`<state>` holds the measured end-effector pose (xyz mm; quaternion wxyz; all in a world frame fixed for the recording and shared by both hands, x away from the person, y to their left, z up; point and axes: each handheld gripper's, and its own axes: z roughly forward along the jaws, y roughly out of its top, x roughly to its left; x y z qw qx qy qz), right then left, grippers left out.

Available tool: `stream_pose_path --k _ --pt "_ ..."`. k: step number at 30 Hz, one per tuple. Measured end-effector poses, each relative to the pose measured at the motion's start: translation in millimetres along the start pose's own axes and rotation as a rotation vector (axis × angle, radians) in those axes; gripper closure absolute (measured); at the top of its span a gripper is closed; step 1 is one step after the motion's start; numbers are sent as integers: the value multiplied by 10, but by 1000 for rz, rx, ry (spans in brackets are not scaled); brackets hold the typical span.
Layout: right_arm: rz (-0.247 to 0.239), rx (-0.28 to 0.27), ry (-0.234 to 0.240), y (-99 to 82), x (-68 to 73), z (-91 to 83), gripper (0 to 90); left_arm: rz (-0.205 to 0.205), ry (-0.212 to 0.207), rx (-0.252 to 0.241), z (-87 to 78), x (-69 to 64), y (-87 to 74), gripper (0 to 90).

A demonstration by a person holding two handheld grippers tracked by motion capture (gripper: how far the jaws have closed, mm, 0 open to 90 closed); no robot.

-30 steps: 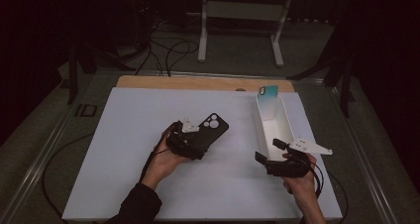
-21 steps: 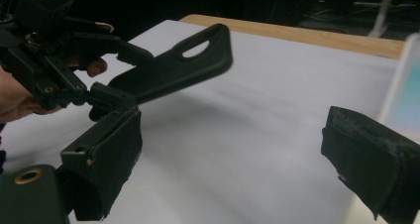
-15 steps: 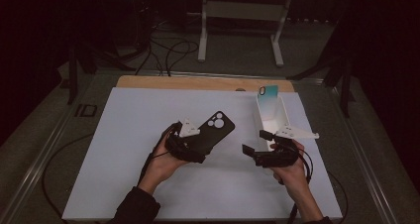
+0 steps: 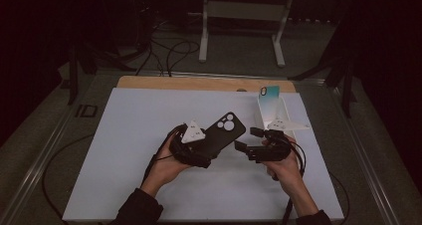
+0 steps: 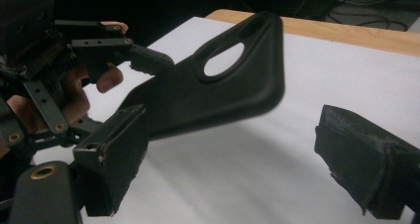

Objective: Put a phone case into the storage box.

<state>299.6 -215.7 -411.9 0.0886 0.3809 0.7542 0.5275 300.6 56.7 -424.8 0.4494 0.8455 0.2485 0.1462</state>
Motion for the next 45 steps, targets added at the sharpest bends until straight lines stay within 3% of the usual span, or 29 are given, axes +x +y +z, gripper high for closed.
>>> stream_pose_path --k 7,13,18,23,29,31,32,33,34,35,36,37,42,45 --pt "25 10 39 14 4 27 172 21 -16 -15 11 -57 19 156" --pt "36 30 45 27 34 78 301 35 -26 -25 64 -122 32 155" --pt "51 33 62 36 64 115 441 32 -28 -44 85 -172 51 154" --pt "79 38 107 54 90 155 602 45 -20 -34 123 -216 56 153" --pt "71 57 158 66 160 205 810 54 -20 -22 164 -261 48 153" --pt "71 62 161 70 178 211 838 62 -12 -16 170 -273 48 153" --pt "73 65 170 70 183 214 857 73 20 -17 158 -278 42 166" --pt "60 65 151 70 191 209 862 65 27 -31 143 -261 33 339" --pt "60 65 151 70 191 209 862 65 27 -31 143 -261 33 355" --pt "41 66 127 71 199 198 864 42 -19 -50 115 -221 22 355" --pt "61 63 156 66 173 184 868 37 -17 -40 116 -217 24 290" --pt "56 64 144 67 175 178 868 41 -20 -28 118 -213 22 265" --pt "45 67 127 75 160 171 869 14 -30 -21 120 -168 1 229" --pt "32 60 116 83 140 139 868 -30 -67 -23 97 -93 -24 183"
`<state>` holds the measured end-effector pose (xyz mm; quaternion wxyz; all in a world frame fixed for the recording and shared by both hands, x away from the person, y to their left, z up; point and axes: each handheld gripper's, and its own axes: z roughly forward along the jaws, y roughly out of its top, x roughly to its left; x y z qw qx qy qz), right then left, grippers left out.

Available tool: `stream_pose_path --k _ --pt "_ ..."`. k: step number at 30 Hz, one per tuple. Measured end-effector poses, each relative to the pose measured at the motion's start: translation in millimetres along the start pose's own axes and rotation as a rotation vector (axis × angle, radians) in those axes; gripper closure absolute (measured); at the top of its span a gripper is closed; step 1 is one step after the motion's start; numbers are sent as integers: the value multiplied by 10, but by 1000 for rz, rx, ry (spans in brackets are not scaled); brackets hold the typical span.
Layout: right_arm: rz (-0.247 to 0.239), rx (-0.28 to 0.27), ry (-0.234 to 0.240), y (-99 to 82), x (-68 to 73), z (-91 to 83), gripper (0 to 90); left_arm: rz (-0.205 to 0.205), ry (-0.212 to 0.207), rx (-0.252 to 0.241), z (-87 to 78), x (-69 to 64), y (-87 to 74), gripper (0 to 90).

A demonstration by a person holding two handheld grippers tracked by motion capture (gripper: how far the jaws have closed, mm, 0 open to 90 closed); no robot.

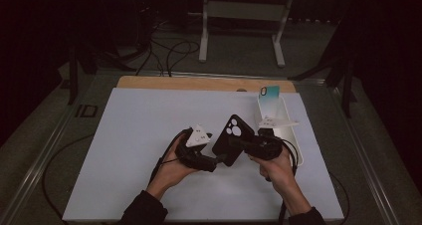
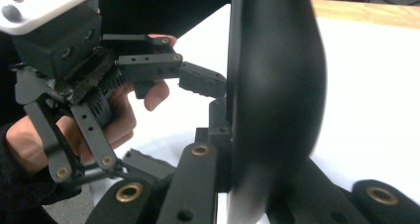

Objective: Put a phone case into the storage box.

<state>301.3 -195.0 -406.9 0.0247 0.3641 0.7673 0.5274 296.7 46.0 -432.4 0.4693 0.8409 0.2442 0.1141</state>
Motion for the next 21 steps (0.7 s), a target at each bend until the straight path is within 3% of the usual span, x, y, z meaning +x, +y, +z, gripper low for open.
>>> stream_pose_path --k 6,12,16,20,21 --pt "-17 -16 1 17 -21 -66 866 -49 -49 3 -42 78 -51 107" --pt "-50 -31 28 39 14 -114 866 -54 -86 20 -43 92 -96 90" --pt "-97 -32 87 69 91 -113 866 -42 -130 24 -28 71 -97 102" --pt "-112 -23 127 71 120 -90 866 -27 -171 11 -33 51 -96 184" --pt "-123 -12 165 63 129 -68 866 -21 -177 12 -25 36 -90 211"
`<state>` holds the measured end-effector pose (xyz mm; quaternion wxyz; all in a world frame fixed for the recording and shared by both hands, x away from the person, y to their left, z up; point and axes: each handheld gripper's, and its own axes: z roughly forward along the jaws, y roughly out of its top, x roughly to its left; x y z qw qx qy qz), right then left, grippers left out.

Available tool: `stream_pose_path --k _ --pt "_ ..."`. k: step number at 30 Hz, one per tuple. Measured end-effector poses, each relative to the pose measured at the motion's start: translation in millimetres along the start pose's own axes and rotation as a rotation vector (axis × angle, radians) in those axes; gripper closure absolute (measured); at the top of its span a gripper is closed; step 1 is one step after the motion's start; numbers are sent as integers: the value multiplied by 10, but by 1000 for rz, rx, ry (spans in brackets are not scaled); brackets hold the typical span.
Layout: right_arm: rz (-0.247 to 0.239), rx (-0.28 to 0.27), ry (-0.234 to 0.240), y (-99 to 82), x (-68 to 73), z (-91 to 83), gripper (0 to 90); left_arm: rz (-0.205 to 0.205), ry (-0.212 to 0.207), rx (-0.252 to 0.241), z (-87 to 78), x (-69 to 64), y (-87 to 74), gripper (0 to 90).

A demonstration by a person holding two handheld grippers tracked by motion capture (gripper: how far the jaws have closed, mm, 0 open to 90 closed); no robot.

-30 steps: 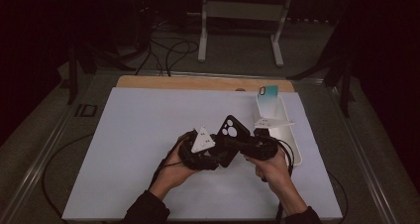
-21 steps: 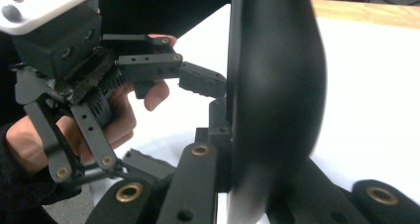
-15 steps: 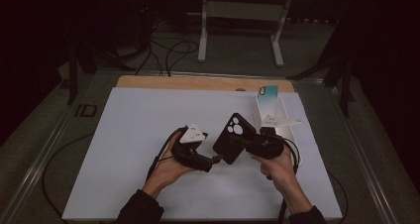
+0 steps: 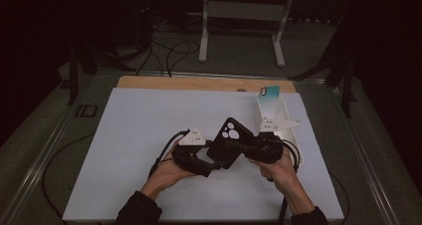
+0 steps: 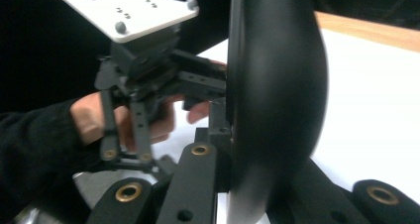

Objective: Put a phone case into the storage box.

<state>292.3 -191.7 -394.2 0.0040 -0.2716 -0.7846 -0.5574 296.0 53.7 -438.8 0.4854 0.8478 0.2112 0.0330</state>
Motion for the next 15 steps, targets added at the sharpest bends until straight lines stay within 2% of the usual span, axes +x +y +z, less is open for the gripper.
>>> stream_pose_path --k 2,3,9,15 --pt "-8 7 31 -7 13 22 866 1 -5 -2 3 -1 2 229" --pt "-17 15 37 -9 25 34 866 -1 -29 -13 1 -1 4 245" --pt "-37 21 69 -10 31 40 866 0 -76 -31 -14 -6 11 333" --pt "-51 38 56 -32 11 34 868 19 -91 -30 -21 -12 -1 471"
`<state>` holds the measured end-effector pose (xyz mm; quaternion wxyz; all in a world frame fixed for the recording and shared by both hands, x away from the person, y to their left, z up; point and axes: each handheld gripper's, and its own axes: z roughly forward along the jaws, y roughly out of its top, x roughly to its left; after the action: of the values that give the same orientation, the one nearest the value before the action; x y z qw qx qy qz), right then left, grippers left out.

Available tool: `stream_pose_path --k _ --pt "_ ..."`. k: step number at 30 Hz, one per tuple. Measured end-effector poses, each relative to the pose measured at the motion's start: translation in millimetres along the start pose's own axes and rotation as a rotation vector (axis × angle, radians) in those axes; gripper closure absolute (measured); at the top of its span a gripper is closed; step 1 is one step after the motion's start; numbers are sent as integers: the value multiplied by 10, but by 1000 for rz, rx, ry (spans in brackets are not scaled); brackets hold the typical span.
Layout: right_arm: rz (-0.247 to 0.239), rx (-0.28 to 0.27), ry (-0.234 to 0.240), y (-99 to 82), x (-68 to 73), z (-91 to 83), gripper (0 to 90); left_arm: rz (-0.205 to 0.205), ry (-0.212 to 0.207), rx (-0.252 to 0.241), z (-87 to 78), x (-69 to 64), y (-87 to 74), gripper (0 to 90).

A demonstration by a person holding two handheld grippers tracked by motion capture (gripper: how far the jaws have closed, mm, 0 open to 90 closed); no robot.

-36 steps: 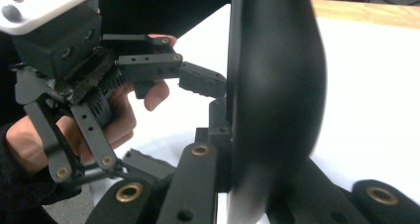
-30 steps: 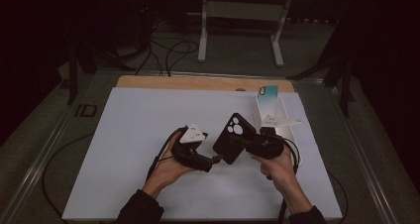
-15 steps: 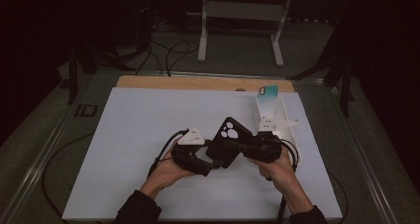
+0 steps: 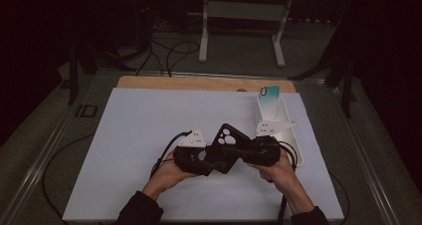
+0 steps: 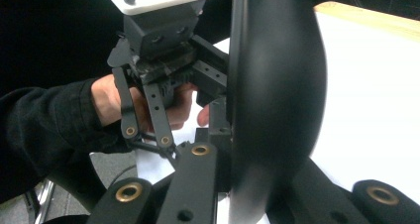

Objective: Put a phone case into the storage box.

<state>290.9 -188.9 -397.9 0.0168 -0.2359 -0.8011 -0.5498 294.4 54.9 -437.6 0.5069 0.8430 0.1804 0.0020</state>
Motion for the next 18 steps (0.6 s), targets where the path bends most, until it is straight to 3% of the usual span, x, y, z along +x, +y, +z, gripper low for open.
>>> stream_pose_path --k 5,8,11,13,15,18 --pt "-5 -1 -15 -15 -45 -33 832 -7 -21 -9 -22 25 -20 608" --pt "-23 15 -44 -14 -45 -24 734 -8 -23 -10 -26 30 -38 690" --pt "-10 26 -59 -19 -63 -10 624 -6 -28 -5 -31 45 -58 778" --pt "-11 35 -68 -21 -71 13 517 11 -33 -2 -13 22 -60 796" --pt "0 55 -85 -17 -61 47 378 34 -5 8 0 -14 -55 799" --pt "-4 86 -159 -23 -57 88 187 25 33 -2 -20 -4 -54 804"
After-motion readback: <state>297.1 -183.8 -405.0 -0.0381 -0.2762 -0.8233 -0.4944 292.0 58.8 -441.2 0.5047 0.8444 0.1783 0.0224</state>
